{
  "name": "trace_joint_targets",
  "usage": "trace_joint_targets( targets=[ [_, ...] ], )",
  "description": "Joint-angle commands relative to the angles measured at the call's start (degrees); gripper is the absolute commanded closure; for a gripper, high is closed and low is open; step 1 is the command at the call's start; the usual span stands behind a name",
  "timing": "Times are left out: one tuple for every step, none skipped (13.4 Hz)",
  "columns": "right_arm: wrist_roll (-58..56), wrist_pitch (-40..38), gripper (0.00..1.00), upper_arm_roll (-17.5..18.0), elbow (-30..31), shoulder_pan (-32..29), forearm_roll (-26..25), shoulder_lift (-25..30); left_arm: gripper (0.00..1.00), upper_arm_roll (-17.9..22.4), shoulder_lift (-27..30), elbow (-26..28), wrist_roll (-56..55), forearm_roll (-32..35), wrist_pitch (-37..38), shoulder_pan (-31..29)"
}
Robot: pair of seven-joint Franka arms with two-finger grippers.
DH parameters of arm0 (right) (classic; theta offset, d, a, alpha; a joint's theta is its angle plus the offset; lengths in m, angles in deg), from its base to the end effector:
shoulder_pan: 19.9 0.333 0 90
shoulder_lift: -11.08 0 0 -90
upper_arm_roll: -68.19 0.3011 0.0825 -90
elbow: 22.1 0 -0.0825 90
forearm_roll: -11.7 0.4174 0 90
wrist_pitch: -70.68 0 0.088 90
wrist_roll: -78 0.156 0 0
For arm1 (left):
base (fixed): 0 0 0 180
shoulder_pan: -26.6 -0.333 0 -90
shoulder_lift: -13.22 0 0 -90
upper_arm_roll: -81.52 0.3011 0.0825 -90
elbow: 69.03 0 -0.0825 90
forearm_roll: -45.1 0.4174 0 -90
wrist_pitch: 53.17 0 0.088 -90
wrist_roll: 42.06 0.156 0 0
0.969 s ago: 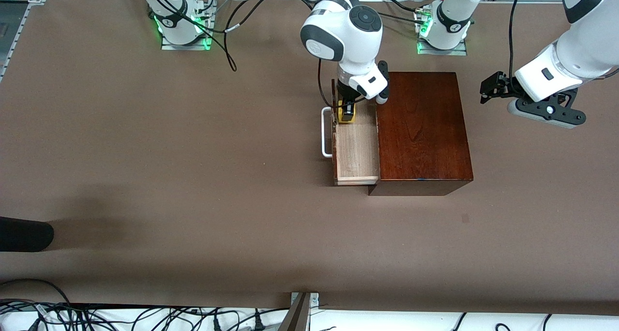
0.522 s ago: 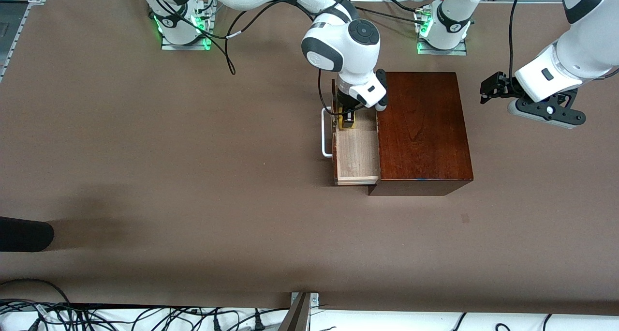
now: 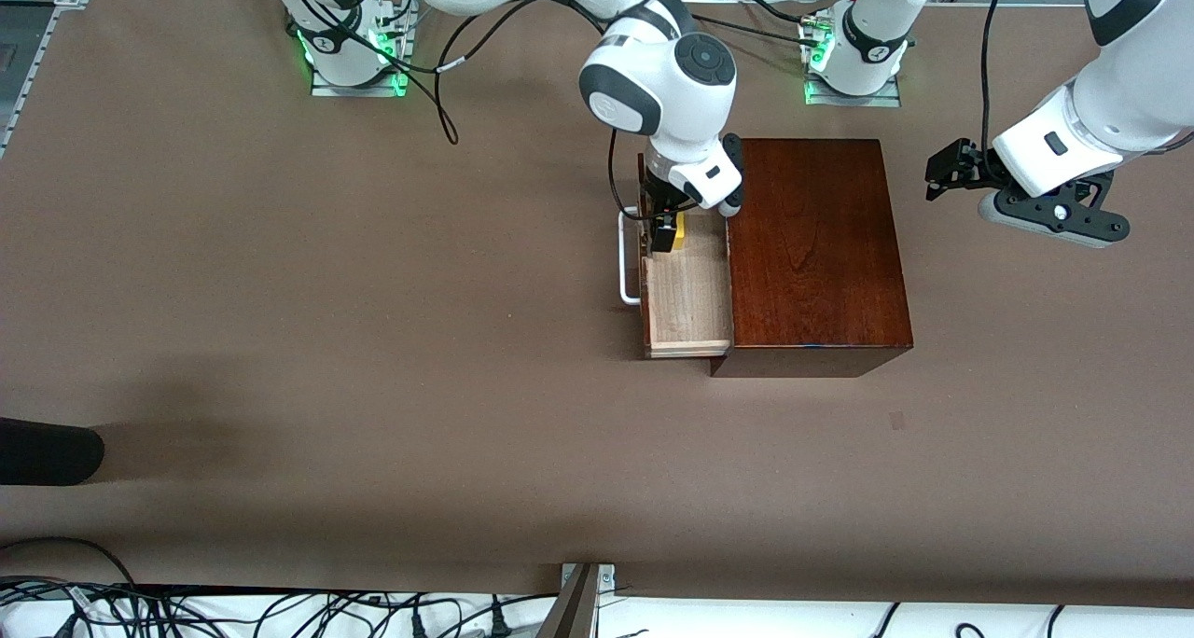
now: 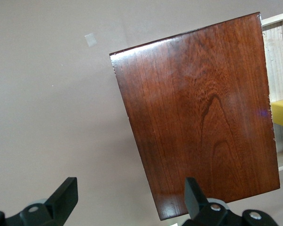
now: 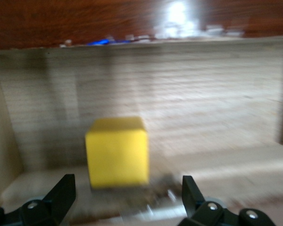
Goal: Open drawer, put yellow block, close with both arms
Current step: 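Lower the cube into the drawer and open the right gripper, then raise the right gripper away while the left gripper moves to the drawer front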
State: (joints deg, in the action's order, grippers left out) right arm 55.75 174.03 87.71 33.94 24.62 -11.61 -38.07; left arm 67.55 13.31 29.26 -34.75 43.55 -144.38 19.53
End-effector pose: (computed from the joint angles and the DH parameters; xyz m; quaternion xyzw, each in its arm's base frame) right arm 0.4633 0.6450 0.3002 0.7343 0.6751 0.0257 0.0654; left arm 0.5706 -0.0733 0.4908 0.9905 -0.1223 -0.0609 0.0135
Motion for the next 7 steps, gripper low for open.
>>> trace_joint_targets(
  targets=[
    [0.28,-3.78,0.00,-0.09,-1.37,-4.51,4.30,5.54,0.00,-0.18,-1.22,-1.87,1.30,-1.80,-0.19,0.21],
    [0.37,-3.95,0.00,-0.36,-1.37,-6.79,5.89,7.99,0.00,-0.19,-1.40,-2.31,1.83,-1.80,-0.02,1.00],
    [0.28,-3.96,0.00,-0.53,-1.28,-9.77,6.34,10.11,0.00,-0.19,-1.32,-2.40,3.22,-1.80,-0.02,2.14],
    [0.11,-3.96,0.00,-0.27,-1.28,-12.93,6.43,11.43,0.00,-0.27,-1.32,-2.66,4.89,-1.80,-0.02,3.63],
    [0.02,-3.43,0.00,-0.01,-1.37,-16.36,6.96,12.40,0.00,-0.27,-1.32,-3.36,5.17,-1.88,0.07,5.12],
    [0.45,-3.86,0.00,-0.01,-1.37,-18.57,8.09,14.41,0.00,-0.19,-1.32,-3.63,5.52,-2.14,0.07,6.70],
    [0.54,-4.04,0.00,-0.70,-1.20,-19.63,8.28,16.61,0.00,-0.19,-1.32,-3.72,5.52,-2.58,-0.02,7.33]
  ],
)
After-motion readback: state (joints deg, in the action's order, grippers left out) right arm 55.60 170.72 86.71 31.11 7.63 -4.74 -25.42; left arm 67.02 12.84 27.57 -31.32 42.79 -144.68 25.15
